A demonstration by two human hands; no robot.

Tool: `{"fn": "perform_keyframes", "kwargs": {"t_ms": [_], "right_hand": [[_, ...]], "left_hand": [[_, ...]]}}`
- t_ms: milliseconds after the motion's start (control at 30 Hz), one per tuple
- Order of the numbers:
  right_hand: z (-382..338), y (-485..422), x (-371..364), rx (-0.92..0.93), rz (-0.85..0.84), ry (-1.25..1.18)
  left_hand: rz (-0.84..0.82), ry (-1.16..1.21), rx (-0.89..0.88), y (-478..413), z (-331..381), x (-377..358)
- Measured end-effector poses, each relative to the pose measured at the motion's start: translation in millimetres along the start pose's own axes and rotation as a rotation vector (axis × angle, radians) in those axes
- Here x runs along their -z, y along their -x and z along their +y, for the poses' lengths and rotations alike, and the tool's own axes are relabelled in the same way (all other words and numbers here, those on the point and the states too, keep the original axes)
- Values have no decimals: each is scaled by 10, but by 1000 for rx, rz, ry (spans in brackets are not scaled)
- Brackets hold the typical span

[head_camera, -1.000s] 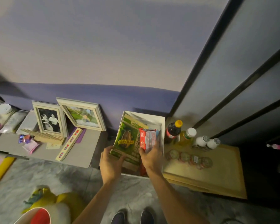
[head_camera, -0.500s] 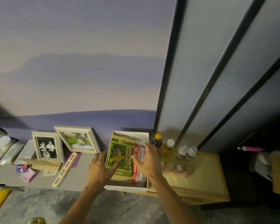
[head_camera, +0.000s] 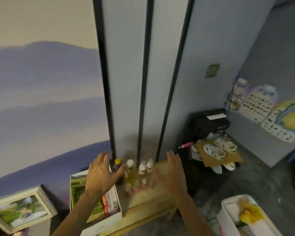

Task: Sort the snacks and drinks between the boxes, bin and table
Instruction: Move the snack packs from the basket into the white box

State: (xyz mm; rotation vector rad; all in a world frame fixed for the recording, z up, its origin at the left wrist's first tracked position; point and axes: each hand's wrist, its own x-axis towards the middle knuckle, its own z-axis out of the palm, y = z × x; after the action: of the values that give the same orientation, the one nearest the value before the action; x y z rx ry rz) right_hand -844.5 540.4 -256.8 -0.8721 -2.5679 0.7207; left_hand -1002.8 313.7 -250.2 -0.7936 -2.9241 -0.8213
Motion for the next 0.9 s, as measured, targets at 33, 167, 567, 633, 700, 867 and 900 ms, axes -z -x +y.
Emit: {"fn": "perform_keyframes", "kwargs": {"t_ms": [33, 167, 567, 633, 700, 867, 900], "right_hand": [[100, 93, 145, -42, 22, 11], [531, 578, 673, -244, 141, 56], [1776, 2388, 2069, -659, 529, 124], [2032, 2620, 2226, -701, 536, 136], [2286, 2813, 2363, -735, 531, 138], [2857, 3117, 2651, -791, 524, 118], [2966, 3150, 2691, -798, 519, 113]], "left_hand": [[-21, 18, -49, -21, 137, -30], [-86, 57, -228, 40, 750, -255], [-340, 244, -623, 1118, 2898, -988], [-333, 247, -674, 1302, 3191, -1163], [-335, 237, -709, 1467, 3457, -1353], [-389, 227, -737, 1843, 3999, -1730], [-403, 226, -730, 1902, 4085, -1803]]}}
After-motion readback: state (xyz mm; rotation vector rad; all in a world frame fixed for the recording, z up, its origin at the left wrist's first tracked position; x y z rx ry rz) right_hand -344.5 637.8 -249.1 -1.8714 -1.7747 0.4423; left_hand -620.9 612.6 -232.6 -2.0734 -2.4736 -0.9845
